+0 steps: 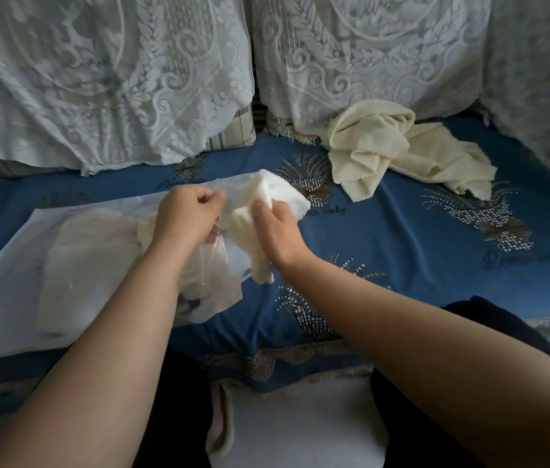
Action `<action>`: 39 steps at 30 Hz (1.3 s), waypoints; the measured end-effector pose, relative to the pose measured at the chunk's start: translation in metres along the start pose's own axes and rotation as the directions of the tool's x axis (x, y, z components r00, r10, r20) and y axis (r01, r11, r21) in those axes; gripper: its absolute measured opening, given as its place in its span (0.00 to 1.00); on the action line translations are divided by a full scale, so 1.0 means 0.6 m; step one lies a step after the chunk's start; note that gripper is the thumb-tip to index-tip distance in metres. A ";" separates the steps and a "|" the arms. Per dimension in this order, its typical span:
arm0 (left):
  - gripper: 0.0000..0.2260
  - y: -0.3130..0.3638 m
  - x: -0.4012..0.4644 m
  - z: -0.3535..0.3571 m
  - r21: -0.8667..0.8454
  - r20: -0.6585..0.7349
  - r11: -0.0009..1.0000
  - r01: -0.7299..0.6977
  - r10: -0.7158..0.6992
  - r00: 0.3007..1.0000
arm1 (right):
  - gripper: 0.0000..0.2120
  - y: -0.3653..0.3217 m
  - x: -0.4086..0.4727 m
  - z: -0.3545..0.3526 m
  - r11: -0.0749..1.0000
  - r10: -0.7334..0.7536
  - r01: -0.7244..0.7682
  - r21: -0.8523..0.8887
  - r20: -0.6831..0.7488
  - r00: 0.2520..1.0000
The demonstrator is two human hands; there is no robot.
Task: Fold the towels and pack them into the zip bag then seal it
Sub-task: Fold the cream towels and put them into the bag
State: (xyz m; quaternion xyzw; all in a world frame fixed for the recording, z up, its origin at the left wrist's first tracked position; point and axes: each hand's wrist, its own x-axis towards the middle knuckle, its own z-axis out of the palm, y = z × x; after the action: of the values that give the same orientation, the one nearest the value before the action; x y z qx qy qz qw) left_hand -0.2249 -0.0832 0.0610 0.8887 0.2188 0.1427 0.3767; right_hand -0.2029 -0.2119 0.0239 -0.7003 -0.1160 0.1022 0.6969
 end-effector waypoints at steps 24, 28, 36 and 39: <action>0.11 -0.049 -0.028 -0.106 -0.372 0.157 0.928 -0.026 0.091 0.983 | 0.10 0.014 0.059 0.129 0.964 0.264 -0.174 -0.199 0.755 0.600; 0.10 -0.043 -0.028 -0.100 -0.388 0.131 0.921 -0.031 0.088 0.987 | 0.10 0.032 0.039 0.127 0.892 0.403 0.007 -0.452 0.801 0.444; 0.08 -0.028 -0.017 -0.055 -0.321 0.043 0.947 -0.026 0.042 0.998 | 0.10 -0.003 0.085 0.041 0.895 0.352 -0.106 -0.434 0.538 0.766; 0.08 -0.018 -0.001 -0.022 -0.350 -0.108 0.936 -0.039 0.001 0.994 | 0.14 0.004 0.116 -0.021 0.705 0.392 0.055 -0.707 0.453 0.800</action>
State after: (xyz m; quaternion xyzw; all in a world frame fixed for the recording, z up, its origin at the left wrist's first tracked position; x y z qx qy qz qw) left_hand -0.2341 -0.0689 0.0620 0.8005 0.2003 0.2304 0.5157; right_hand -0.1324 -0.2028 0.0227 -0.8508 -0.2812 0.3242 0.3035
